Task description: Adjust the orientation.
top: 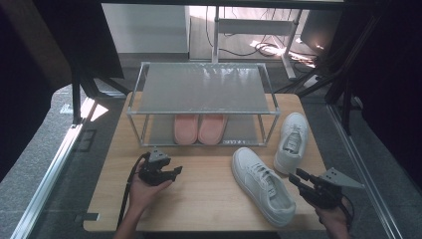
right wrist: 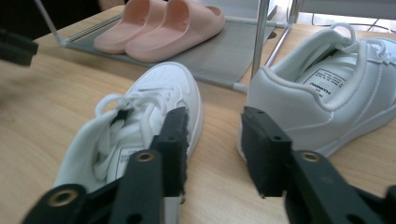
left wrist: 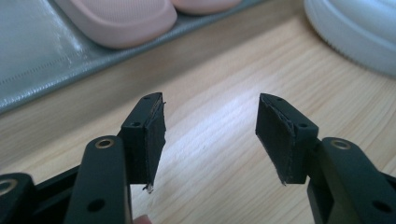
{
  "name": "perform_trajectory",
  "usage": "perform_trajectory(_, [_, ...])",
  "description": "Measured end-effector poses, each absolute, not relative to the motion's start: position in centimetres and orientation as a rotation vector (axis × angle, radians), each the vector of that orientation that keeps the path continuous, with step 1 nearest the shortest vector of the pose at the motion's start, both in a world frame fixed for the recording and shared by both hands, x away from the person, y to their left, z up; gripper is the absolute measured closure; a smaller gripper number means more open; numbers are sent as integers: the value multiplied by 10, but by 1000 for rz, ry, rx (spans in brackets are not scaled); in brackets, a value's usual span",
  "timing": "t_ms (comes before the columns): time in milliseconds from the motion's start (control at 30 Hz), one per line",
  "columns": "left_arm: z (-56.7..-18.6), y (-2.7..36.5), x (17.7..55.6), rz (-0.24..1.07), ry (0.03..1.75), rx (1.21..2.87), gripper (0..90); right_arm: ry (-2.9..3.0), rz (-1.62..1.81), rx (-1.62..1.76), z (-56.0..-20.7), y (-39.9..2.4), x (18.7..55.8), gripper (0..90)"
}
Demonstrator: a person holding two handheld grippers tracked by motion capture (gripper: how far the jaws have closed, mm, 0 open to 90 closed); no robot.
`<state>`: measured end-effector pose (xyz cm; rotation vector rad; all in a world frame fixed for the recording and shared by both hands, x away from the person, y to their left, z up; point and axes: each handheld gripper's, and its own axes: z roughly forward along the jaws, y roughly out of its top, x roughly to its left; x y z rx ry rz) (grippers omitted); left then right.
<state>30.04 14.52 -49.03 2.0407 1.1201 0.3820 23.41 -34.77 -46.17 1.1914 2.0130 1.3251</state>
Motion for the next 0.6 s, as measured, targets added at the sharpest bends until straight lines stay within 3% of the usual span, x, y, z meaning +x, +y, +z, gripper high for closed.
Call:
perform_trajectory(233, [-489,148,296,382,1125,2022,430,2088,1244,1162,-466,-352,221,775])
perform_trajectory(600, [-494,152,291,361,1114,2014,433,2154,1213,1165,-478,-347,216,830])
